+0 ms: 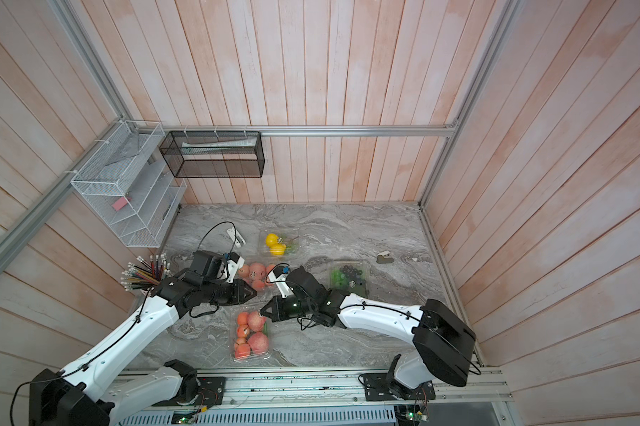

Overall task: Label fruit boxes
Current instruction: Stick the label on the fruit box.

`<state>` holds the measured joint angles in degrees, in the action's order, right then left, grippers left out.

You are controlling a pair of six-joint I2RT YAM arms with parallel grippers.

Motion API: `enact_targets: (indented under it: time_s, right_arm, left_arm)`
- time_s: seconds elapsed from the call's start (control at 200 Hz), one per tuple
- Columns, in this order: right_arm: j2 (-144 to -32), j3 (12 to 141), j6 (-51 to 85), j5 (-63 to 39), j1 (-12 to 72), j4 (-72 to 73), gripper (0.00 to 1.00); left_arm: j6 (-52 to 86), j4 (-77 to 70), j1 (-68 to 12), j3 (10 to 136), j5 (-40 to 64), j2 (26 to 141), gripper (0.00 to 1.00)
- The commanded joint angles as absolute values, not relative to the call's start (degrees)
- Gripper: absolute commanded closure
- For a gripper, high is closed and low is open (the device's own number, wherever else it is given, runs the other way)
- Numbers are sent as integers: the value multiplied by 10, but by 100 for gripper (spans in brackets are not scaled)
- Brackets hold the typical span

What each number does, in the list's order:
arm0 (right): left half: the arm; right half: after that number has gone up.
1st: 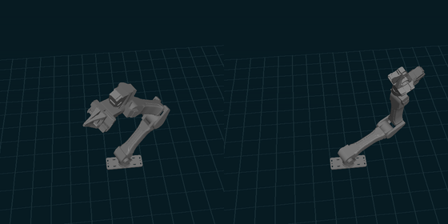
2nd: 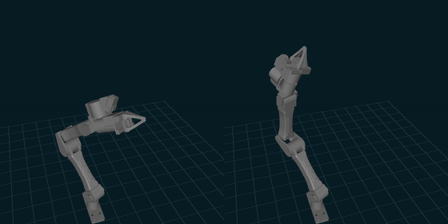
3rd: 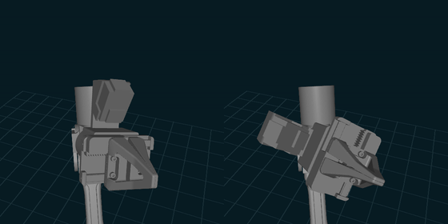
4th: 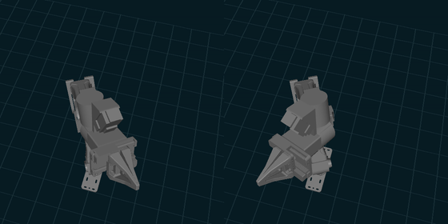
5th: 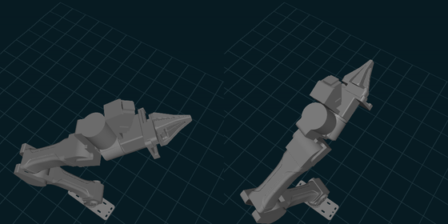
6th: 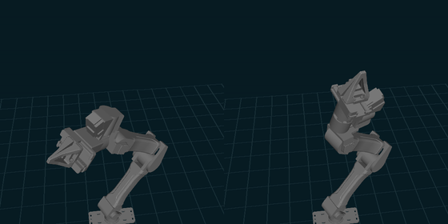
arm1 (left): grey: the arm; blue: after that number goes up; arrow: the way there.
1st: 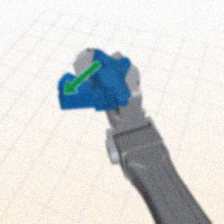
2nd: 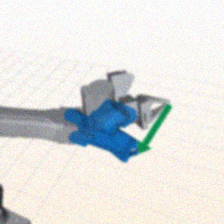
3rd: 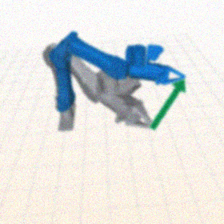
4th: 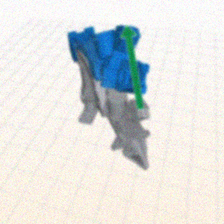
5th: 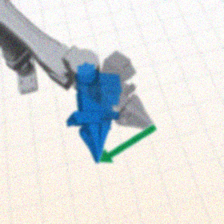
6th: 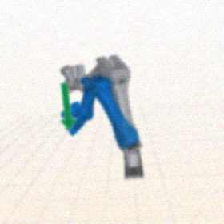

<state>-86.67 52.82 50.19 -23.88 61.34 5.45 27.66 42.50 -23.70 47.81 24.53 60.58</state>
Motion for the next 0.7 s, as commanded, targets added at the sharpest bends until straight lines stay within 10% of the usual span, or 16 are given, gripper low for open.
enact_targets:
  time_s: [0.0, 0.335, 0.695]
  right_arm:
    - [-922, 598, 526, -233, 637, 9, 100]
    - [-1006, 661, 534, -245, 651, -72, 100]
    - [-1044, 696, 506, -223, 657, -138, 100]
  left_arm:
    - [323, 474, -233, 446, 265, 569, 72]
    - [358, 528, -233, 414, 214, 506, 73]
    - [381, 526, -233, 388, 235, 508, 96]
